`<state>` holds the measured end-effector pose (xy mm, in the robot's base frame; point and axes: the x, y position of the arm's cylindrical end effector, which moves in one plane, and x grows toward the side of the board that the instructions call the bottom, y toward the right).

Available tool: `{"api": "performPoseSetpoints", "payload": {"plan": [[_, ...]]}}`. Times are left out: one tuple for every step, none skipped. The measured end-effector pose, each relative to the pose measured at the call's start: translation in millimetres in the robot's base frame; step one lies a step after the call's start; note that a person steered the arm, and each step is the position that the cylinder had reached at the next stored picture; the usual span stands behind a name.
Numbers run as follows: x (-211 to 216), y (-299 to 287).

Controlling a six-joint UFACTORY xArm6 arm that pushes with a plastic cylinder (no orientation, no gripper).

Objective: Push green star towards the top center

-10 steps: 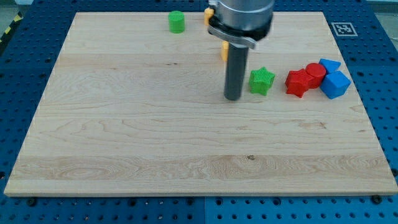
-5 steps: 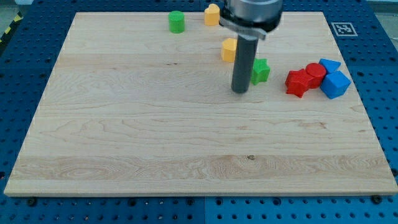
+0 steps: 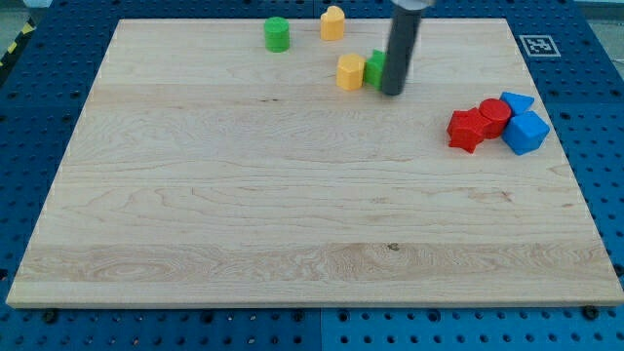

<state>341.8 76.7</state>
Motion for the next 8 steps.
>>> {"api": "performPoseSetpoints", "payload": {"plan": [[-3,-53],[20,-15],[25,55],[-24,89],[-40,63],[-37,5],[-38,-19],[-29,24]]}}
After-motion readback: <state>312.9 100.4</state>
